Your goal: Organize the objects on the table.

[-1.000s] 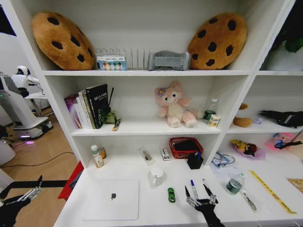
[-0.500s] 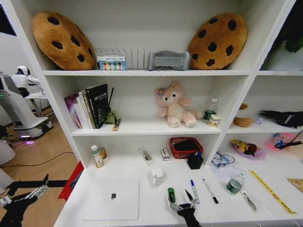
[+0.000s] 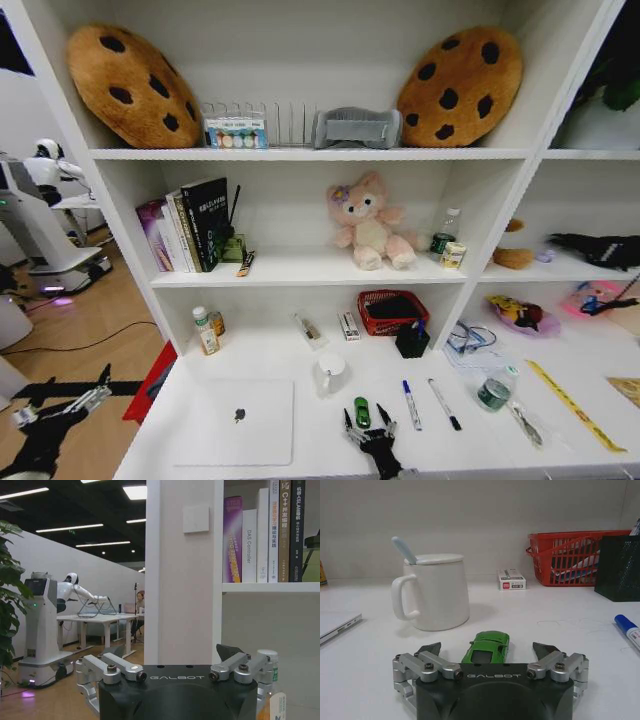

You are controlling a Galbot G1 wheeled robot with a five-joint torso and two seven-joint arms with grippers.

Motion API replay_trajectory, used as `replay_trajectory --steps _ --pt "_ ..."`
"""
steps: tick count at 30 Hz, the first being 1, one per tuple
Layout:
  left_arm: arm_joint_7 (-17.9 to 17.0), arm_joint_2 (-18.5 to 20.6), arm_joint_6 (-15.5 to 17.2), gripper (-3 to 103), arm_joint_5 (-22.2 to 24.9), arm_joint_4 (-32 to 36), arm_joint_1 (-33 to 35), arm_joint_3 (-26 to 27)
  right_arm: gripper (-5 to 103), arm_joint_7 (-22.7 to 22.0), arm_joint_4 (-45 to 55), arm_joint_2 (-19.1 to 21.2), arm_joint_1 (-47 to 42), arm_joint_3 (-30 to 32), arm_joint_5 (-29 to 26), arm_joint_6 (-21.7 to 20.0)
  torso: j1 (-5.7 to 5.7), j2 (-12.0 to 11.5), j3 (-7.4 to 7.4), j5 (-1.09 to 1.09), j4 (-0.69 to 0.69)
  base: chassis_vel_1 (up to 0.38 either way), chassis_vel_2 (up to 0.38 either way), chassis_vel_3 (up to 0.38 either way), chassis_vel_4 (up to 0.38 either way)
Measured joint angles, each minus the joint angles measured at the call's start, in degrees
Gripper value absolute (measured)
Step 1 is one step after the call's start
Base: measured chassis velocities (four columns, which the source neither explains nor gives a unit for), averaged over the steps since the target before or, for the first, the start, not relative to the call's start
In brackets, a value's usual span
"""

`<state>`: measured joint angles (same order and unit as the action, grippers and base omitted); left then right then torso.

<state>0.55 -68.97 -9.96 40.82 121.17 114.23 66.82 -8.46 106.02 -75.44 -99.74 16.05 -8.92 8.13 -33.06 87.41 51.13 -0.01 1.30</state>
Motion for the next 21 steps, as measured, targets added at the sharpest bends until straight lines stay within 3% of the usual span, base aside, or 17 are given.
replay_trajectory --steps 7,10,13,18,21 --pt "-0.1 0.1 0.0 100 0.4 -0.1 0.0 0.2 80 0.2 -0.2 -0.5 0.1 -0.8 0.8 -0.1 0.0 0.0 0.0 0.0 0.0 0.0 0.0 0.0 0.0" --pt "-0.2 0.1 0.0 100 0.3 0.0 -0.2 -0.2 65 0.2 -0.1 -0.6 -0.3 -0.7 1.0 0.1 0.0 0.0 0.0 0.0 0.01 0.0 0.0 0.0 0.0" --pt "-0.3 0.1 0.0 100 0.2 0.0 -0.3 -0.3 59 0.2 0.0 -0.6 -0.5 -0.5 1.0 0.1 0.0 0.0 0.0 0.0 0.0 0.0 0.0 0.0 0.0" --pt "-0.4 -0.2 0.0 100 -0.2 0.3 -0.3 -0.9 37 0.3 0.6 -0.4 -0.8 0.2 0.9 0.1 0.0 0.0 0.0 0.02 0.0 0.0 0.0 0.0 0.0" --pt "-0.4 -0.3 0.0 100 -0.2 0.3 -0.3 -1.0 36 0.2 1.0 -0.2 -1.1 0.7 0.8 0.1 0.0 0.0 0.0 0.02 0.0 0.0 0.0 0.0 0.0"
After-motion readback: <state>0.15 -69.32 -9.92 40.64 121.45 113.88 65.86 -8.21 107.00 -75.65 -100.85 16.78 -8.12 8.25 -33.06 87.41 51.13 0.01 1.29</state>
